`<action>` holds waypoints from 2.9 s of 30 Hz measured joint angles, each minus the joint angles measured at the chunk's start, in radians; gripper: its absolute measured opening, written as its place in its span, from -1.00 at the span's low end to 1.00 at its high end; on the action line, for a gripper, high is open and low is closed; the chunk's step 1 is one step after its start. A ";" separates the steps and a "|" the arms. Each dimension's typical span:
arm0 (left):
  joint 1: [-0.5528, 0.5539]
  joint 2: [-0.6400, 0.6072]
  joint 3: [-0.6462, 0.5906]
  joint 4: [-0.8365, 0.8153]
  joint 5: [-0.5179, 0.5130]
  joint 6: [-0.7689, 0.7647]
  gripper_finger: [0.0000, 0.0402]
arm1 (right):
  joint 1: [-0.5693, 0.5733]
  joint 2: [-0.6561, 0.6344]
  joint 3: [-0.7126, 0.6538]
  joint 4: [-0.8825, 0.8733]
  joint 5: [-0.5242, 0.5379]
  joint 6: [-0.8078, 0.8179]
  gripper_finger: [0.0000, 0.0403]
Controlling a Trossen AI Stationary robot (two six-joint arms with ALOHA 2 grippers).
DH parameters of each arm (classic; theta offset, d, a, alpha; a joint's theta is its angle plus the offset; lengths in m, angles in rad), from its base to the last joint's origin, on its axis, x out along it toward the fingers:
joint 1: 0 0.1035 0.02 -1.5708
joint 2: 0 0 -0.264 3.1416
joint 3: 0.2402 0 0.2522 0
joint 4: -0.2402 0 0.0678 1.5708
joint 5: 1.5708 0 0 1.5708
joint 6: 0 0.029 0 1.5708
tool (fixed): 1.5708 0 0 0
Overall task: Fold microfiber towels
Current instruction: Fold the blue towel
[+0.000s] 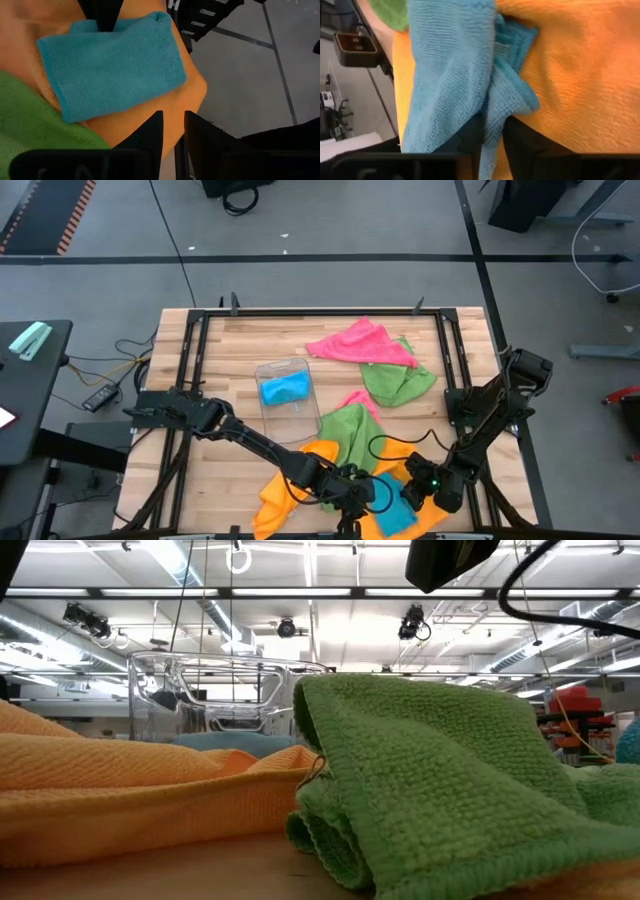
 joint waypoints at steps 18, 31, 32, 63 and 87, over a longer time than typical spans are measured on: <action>0.003 0.000 0.000 0.000 0.000 0.050 -0.57 | -0.151 -0.029 0.029 0.062 -0.053 -0.345 -0.79; 0.005 0.000 0.000 -0.007 0.000 0.042 -0.59 | -0.124 0.009 0.029 -0.049 -0.058 -0.381 -0.79; 0.005 0.000 0.000 -0.007 0.000 0.042 -0.58 | -0.125 0.012 0.029 -0.047 -0.058 -0.381 -0.79; 0.005 0.000 0.000 -0.023 0.001 0.027 -0.59 | -0.159 -0.154 0.032 -0.176 -0.065 -0.287 -0.18; 0.002 0.000 0.000 -0.031 0.001 0.025 -0.61 | -0.222 -0.011 0.031 -0.008 -0.104 -0.339 -0.61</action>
